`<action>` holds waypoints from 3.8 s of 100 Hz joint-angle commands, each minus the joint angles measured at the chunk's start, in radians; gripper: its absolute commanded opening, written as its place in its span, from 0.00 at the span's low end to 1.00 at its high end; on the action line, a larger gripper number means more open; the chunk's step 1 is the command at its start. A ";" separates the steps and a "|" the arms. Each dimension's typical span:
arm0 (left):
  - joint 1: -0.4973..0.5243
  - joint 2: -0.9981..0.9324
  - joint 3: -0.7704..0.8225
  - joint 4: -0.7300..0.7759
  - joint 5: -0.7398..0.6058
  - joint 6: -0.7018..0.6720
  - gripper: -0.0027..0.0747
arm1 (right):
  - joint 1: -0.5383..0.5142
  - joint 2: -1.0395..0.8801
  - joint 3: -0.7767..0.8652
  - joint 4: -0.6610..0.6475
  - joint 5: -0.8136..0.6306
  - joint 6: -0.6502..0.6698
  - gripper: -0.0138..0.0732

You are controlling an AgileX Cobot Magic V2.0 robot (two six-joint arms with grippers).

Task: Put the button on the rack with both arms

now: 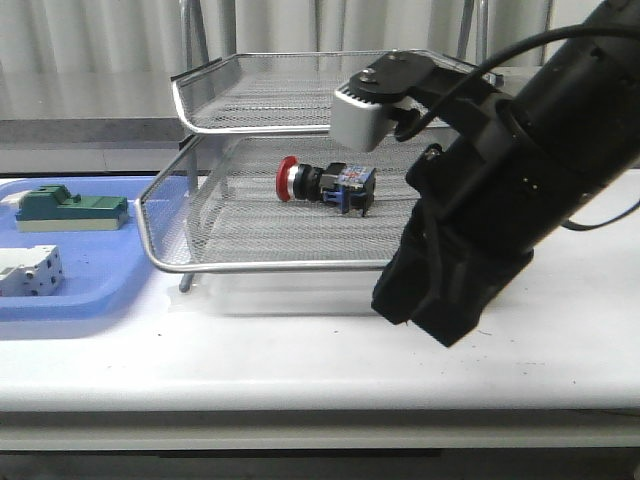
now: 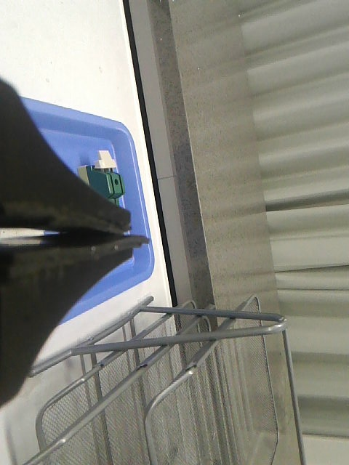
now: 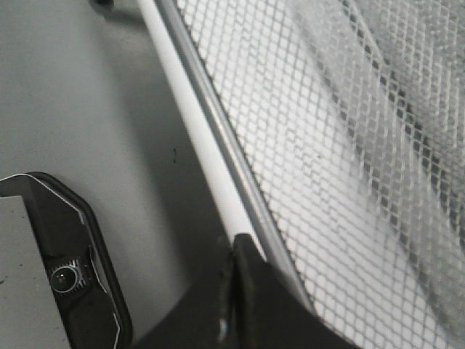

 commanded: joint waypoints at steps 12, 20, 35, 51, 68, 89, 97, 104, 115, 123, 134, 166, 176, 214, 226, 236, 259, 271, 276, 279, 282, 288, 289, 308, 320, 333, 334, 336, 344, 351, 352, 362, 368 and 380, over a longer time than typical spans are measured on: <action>0.003 0.008 -0.030 -0.009 -0.071 -0.012 0.01 | -0.065 0.061 -0.133 -0.009 -0.041 -0.009 0.08; 0.003 0.008 -0.030 -0.009 -0.071 -0.012 0.01 | -0.087 0.088 -0.176 -0.010 -0.024 -0.009 0.08; 0.003 0.008 -0.030 -0.009 -0.071 -0.012 0.01 | -0.118 0.111 -0.220 -0.010 -0.016 -0.009 0.08; 0.003 0.008 -0.030 -0.009 -0.071 -0.012 0.01 | -0.118 0.111 -0.229 -0.010 -0.006 -0.009 0.08; 0.003 0.008 -0.030 -0.009 -0.071 -0.012 0.01 | -0.118 0.099 -0.229 0.010 0.114 -0.008 0.08; 0.003 0.008 -0.030 -0.009 -0.071 -0.012 0.01 | -0.121 0.028 -0.229 0.009 0.171 0.096 0.09; 0.003 0.008 -0.030 -0.009 -0.071 -0.012 0.01 | -0.134 -0.017 -0.229 0.007 0.172 0.165 0.09; 0.003 0.008 -0.030 -0.009 -0.071 -0.012 0.01 | -0.154 -0.061 -0.229 -0.004 0.187 0.220 0.09; 0.003 0.008 -0.030 -0.009 -0.071 -0.012 0.01 | -0.198 -0.139 -0.224 -0.029 0.218 0.286 0.09; 0.003 0.008 -0.030 -0.009 -0.071 -0.012 0.01 | -0.235 -0.198 -0.214 -0.060 0.234 0.341 0.09; 0.003 0.008 -0.030 -0.009 -0.071 -0.012 0.01 | -0.302 -0.290 -0.191 -0.097 0.258 0.411 0.09; 0.003 0.008 -0.030 -0.009 -0.071 -0.012 0.01 | -0.468 -0.608 -0.037 -0.111 0.299 0.468 0.09; 0.003 0.008 -0.030 -0.009 -0.071 -0.012 0.01 | -0.497 -0.708 0.015 -0.111 0.304 0.483 0.09; 0.003 0.008 -0.030 -0.009 -0.071 -0.012 0.01 | -0.518 -1.062 0.201 -0.115 0.307 0.566 0.09; 0.003 0.008 -0.030 -0.009 -0.071 -0.012 0.01 | -0.518 -1.134 0.232 -0.115 0.305 0.566 0.09; 0.003 0.008 -0.030 -0.009 -0.071 -0.012 0.01 | -0.518 -1.164 0.233 -0.116 0.305 0.566 0.09; 0.003 0.008 -0.030 -0.009 -0.071 -0.012 0.01 | -0.518 -1.168 0.233 -0.116 0.315 0.566 0.09; 0.003 0.008 -0.030 -0.009 -0.071 -0.012 0.01 | -0.518 -1.168 0.233 -0.116 0.317 0.566 0.09; 0.003 0.008 -0.030 -0.009 -0.071 -0.012 0.01 | -0.518 -1.168 0.233 -0.116 0.318 0.566 0.09; 0.003 0.008 -0.030 -0.009 -0.071 -0.012 0.01 | -0.518 -1.168 0.233 -0.116 0.319 0.566 0.09; 0.003 0.008 -0.030 -0.009 -0.071 -0.012 0.01 | -0.518 -1.168 0.233 -0.116 0.319 0.566 0.09; 0.003 0.008 -0.030 -0.009 -0.071 -0.012 0.01 | -0.518 -1.168 0.233 -0.116 0.319 0.566 0.09; 0.003 0.008 -0.030 -0.009 -0.071 -0.012 0.01 | -0.518 -1.168 0.233 -0.116 0.319 0.566 0.09; 0.003 0.008 -0.030 -0.009 -0.071 -0.012 0.01 | -0.518 -1.168 0.233 -0.116 0.319 0.566 0.09; 0.003 0.008 -0.030 -0.009 -0.071 -0.012 0.01 | -0.518 -1.168 0.233 -0.116 0.319 0.565 0.09; 0.003 0.008 -0.030 -0.009 -0.071 -0.012 0.01 | -0.518 -1.168 0.233 -0.112 0.306 0.566 0.09; 0.003 0.008 -0.030 -0.009 -0.071 -0.012 0.01 | -0.518 -1.168 0.233 -0.112 0.304 0.566 0.09; 0.003 0.008 -0.030 -0.009 -0.071 -0.012 0.01 | -0.518 -1.169 0.233 -0.112 0.296 0.566 0.09; 0.003 0.008 -0.030 -0.009 -0.071 -0.012 0.01 | -0.518 -1.182 0.233 -0.123 0.263 0.577 0.09; 0.003 0.008 -0.030 -0.009 -0.071 -0.012 0.01 | -0.518 -1.198 0.234 -0.148 0.225 0.613 0.09; 0.003 0.008 -0.030 -0.009 -0.071 -0.012 0.01 | -0.518 -1.201 0.236 -0.156 0.218 0.624 0.09; 0.003 0.008 -0.030 -0.009 -0.071 -0.012 0.01 | -0.518 -1.236 0.268 -0.243 0.149 0.743 0.09; 0.003 0.008 -0.030 -0.009 -0.071 -0.012 0.01 | -0.518 -1.259 0.301 -0.316 0.104 0.852 0.09; 0.003 0.008 -0.030 -0.009 -0.071 -0.012 0.01 | -0.518 -1.316 0.395 -0.468 0.032 1.077 0.09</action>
